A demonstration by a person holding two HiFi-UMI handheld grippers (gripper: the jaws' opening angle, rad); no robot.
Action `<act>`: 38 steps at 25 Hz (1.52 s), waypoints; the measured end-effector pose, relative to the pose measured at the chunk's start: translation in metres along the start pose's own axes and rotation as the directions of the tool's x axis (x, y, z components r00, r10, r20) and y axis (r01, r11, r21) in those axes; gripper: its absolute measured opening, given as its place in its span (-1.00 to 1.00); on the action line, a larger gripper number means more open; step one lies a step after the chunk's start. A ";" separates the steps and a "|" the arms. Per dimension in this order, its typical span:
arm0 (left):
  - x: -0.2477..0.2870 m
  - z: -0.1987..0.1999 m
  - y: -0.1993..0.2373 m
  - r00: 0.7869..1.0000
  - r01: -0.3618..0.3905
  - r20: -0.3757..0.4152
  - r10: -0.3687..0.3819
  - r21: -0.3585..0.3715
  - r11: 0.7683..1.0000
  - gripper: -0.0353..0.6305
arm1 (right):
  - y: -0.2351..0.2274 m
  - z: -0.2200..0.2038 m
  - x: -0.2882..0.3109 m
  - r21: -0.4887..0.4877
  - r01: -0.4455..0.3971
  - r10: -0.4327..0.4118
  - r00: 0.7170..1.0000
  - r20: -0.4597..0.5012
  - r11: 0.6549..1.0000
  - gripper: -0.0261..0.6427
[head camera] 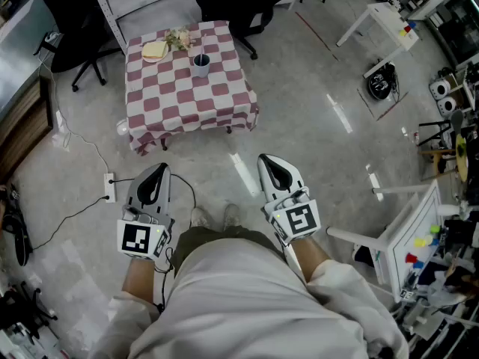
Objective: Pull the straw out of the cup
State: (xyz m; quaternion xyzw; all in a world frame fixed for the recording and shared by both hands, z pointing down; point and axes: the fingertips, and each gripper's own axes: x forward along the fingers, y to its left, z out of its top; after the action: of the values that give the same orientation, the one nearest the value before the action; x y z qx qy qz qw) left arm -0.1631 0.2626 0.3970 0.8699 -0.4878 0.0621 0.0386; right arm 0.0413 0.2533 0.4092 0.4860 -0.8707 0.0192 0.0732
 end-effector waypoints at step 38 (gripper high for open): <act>0.057 0.013 -0.026 0.995 -0.096 0.025 0.095 0.042 0.994 -0.88 | -0.070 -0.016 -0.004 0.010 -0.092 0.092 0.996 0.022 0.996 -0.91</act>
State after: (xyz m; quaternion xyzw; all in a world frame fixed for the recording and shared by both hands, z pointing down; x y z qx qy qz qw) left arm -0.1111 0.2265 0.3918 0.8468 -0.5279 0.0644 0.0110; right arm 0.1043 0.2211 0.4214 0.4460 -0.8927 0.0220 0.0603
